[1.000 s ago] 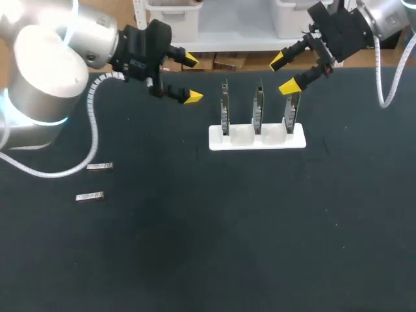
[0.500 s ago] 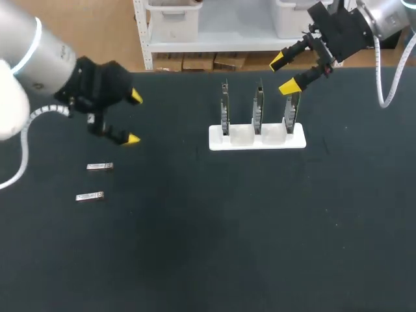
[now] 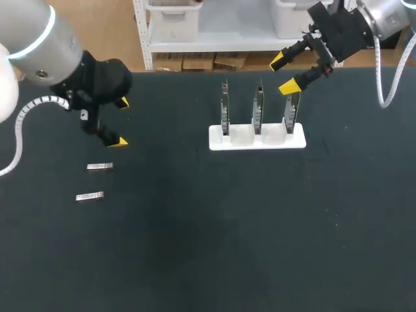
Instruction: Pick up the optical module with the left hand, and insert it into the network port with the right hand.
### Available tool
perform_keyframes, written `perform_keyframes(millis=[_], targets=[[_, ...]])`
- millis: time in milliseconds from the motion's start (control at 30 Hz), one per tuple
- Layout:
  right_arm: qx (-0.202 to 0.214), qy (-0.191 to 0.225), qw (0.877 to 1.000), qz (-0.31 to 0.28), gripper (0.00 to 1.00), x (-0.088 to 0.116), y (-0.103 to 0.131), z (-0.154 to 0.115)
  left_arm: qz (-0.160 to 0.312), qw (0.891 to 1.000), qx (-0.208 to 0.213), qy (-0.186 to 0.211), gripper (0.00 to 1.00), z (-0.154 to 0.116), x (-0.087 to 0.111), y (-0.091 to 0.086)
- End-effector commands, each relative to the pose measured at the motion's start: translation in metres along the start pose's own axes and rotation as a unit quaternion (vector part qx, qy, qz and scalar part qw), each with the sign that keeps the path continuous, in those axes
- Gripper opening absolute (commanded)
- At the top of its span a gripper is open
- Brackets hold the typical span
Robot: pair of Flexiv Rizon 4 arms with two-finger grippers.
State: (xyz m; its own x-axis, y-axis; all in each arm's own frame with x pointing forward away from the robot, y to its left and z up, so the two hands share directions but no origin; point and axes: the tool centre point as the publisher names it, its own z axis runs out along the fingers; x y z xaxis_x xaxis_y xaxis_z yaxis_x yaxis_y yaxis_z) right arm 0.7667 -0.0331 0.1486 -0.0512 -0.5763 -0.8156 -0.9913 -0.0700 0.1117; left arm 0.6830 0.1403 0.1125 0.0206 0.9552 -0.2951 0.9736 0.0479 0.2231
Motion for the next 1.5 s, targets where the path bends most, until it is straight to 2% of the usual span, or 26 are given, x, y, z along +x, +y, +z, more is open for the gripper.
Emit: perform_keyframes(millis=[33,67,133,233,300,433,567,733,767,933,1200,1500], targets=[[0.002,0.0,1.0,0.0,1.0,0.0,0.002,0.0,0.0,1.0,0.002,0.021,1.0,0.001,-0.003,0.003],[0.002,0.0,1.0,0.0,1.0,0.0,0.002,0.0,0.033,0.999,-0.009,0.022,1.0,0.002,-0.016,0.001],[0.002,0.0,1.0,0.0,1.0,0.0,0.002,0.0,0.06,0.998,-0.01,0.011,1.0,0.001,-0.027,-0.005],[0.002,0.0,1.0,0.0,1.0,0.0,0.002,0.0,0.081,0.996,-0.009,0.031,1.0,0.006,-0.021,-0.017],[0.002,0.0,1.0,0.0,1.0,0.0,0.002,0.0,0.073,0.996,0.011,0.045,1.0,0.012,-0.009,-0.025],[0.002,0.0,1.0,0.0,1.0,0.0,0.002,0.0,0.052,0.996,0.023,0.073,1.0,0.018,0.018,-0.035],[0.002,0.0,1.0,0.0,1.0,0.0,0.002,0.0,0.014,0.995,0.033,0.098,1.0,0.023,0.043,-0.034],[0.002,0.0,1.0,0.0,1.0,0.0,0.002,0.0,-0.001,0.993,0.023,0.116,1.0,0.032,0.059,-0.033],[0.002,0.0,1.0,0.0,1.0,0.0,0.002,0.0,-0.011,0.991,0.031,0.13,1.0,0.037,0.062,-0.033],[0.002,0.0,1.0,0.0,1.0,0.0,0.002,0.0,-0.012,0.99,0.04,0.134,1.0,0.049,0.068,-0.038],[0.002,0.0,1.0,0.0,1.0,0.0,0.002,0.0,-0.02,0.983,0.034,0.177,1.0,0.067,0.079,-0.04],[0.002,0.0,1.0,0.0,1.0,0.0,0.002,0.0,-0.03,0.983,0.037,0.179,1.0,0.071,0.084,-0.04]])
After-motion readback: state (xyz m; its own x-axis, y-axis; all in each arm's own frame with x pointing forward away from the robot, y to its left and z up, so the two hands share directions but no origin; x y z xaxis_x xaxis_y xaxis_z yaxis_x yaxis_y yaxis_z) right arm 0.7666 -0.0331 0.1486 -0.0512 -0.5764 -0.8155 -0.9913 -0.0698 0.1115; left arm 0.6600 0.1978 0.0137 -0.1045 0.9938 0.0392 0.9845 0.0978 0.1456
